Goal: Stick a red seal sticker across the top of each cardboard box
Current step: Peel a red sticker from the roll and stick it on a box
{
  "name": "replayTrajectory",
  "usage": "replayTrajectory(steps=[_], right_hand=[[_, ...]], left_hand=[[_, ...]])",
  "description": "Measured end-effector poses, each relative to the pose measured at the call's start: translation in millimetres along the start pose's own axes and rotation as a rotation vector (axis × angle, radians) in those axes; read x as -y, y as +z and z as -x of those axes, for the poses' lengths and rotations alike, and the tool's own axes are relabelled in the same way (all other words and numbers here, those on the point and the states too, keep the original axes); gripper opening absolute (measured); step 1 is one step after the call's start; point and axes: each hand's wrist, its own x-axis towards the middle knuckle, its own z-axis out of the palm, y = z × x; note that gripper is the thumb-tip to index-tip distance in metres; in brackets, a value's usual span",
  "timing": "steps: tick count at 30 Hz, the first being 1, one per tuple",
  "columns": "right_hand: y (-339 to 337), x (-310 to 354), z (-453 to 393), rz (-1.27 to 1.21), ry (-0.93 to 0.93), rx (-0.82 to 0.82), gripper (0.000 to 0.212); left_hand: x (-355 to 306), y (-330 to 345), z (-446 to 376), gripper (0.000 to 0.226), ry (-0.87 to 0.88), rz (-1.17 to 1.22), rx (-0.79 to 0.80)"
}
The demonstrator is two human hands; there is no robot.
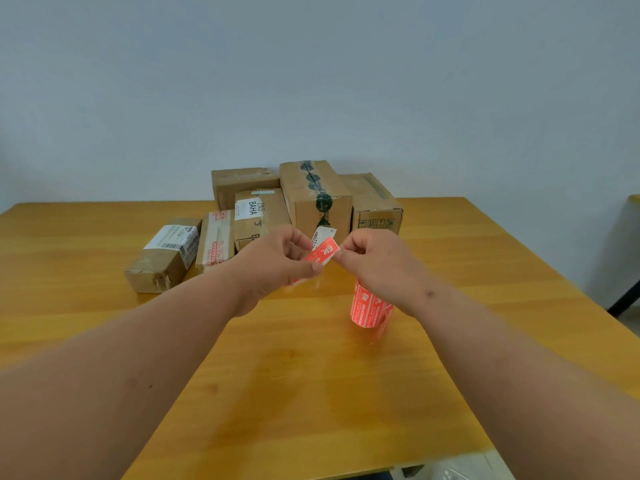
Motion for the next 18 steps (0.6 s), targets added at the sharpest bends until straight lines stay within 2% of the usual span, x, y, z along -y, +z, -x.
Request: replayTrajectory(steps=[4, 8, 12, 18], right_hand=[[7, 7, -2, 0.011, -0.023, 0.012, 0.024], [10, 11, -2, -0.041, -0.033, 0.021, 0.028], [14, 11, -3, -0.136, -0.036, 0.045, 0.031], [17, 14, -5, -0.142, -0.049, 0.061, 0.021]], left_hand=[[-1, -4, 2, 0.008, 0.062, -0.053, -0.083], [3, -8, 4, 0.01, 0.088, -0.064, -0.165], [4, -11, 7, 0.005, 0.09, -0.028, -0.119], [8, -13, 7, 0.012, 0.098, -0.007, -0.07]])
